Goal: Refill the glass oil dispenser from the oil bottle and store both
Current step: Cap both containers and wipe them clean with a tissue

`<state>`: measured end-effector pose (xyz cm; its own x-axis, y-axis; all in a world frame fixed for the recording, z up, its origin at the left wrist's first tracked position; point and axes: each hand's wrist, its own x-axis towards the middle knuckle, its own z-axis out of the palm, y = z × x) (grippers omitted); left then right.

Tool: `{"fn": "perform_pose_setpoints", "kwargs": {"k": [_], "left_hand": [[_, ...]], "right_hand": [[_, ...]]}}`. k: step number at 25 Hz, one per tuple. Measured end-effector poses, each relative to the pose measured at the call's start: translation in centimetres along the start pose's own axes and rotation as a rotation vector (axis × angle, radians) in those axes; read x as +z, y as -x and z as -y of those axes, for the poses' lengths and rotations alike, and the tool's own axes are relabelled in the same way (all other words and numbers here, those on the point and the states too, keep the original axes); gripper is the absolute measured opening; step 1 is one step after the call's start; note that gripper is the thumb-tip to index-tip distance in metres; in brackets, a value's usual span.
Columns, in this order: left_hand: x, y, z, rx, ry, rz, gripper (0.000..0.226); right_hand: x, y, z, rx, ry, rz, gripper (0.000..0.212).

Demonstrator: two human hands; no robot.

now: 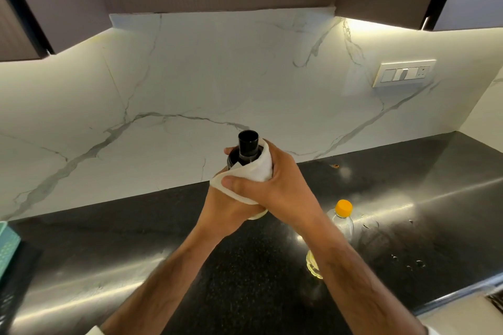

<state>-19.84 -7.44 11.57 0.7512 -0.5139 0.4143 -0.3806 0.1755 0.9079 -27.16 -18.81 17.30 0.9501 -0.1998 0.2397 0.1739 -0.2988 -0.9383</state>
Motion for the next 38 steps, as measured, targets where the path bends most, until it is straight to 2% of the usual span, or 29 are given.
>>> {"fn": "perform_pose_setpoints", "kwargs": {"k": [2, 4, 7, 10, 12, 15, 17, 18, 20, 23, 24, 26, 29, 31, 34, 38], "left_hand": [[0.5, 0.3, -0.6, 0.041, -0.038, -0.067, 0.064], [1.1, 0.6, -1.1, 0.064, -0.123, -0.125, 0.055], [1.5, 1.1, -0.9, 0.126, -0.252, -0.177, 0.052], [1.9, 1.2, -0.2, 0.116, -0.298, -0.227, 0.051], [1.9, 1.0, 0.0, 0.079, -0.268, -0.230, 0.044], [1.1, 0.8, 0.8, -0.016, -0.116, -0.176, 0.034], [0.5, 0.8, 1.0, -0.080, -0.004, -0.123, 0.043], [0.2, 0.8, 1.0, -0.104, 0.037, -0.100, 0.047], [-0.3, 0.9, 0.9, -0.119, 0.074, -0.045, 0.045], [-0.3, 1.2, 0.4, -0.122, 0.096, 0.059, 0.040], [-0.1, 1.2, 0.2, -0.127, 0.101, 0.087, 0.038], [0.2, 1.0, 0.1, -0.137, 0.115, 0.123, 0.035], [0.2, 0.7, 0.2, -0.137, 0.136, 0.117, 0.040], [0.1, 0.7, 0.3, -0.146, 0.127, 0.099, 0.042], [0.2, 0.6, 0.2, -0.139, 0.081, 0.032, 0.046], [0.8, 0.3, 0.3, -0.162, -0.007, -0.103, 0.036]], "right_hand": [[1.3, 0.6, -0.2, -0.012, -0.008, -0.150, 0.061], [2.4, 1.1, -0.4, -0.054, -0.016, -0.282, 0.052], [3.2, 1.6, -0.2, -0.104, -0.025, -0.398, 0.040], [3.8, 1.7, -0.4, -0.095, -0.007, -0.444, 0.039], [3.8, 1.3, -1.0, -0.053, 0.020, -0.402, 0.047], [2.6, 1.2, -2.1, 0.001, -0.021, -0.125, 0.071], [0.9, 1.7, -2.7, 0.040, -0.203, -0.041, 0.060], [-0.1, 1.8, -2.9, 0.062, -0.278, -0.067, 0.048], [-2.1, 1.0, -2.8, 0.071, -0.281, -0.232, 0.025], [-3.8, -1.4, -2.8, 0.075, -0.175, -0.379, 0.014], [-3.9, -1.8, -2.7, 0.078, -0.113, -0.374, 0.018], [-3.6, -2.2, -2.6, 0.098, -0.084, -0.253, 0.026], [-3.1, -1.2, -1.9, 0.132, -0.364, 0.028, 0.024], [-2.8, -0.2, -1.8, 0.111, -0.439, 0.101, 0.033], [-1.7, 1.0, -2.2, 0.070, -0.293, 0.035, 0.037], [1.0, 3.0, -2.2, -0.092, 0.016, -0.084, 0.051]]}}
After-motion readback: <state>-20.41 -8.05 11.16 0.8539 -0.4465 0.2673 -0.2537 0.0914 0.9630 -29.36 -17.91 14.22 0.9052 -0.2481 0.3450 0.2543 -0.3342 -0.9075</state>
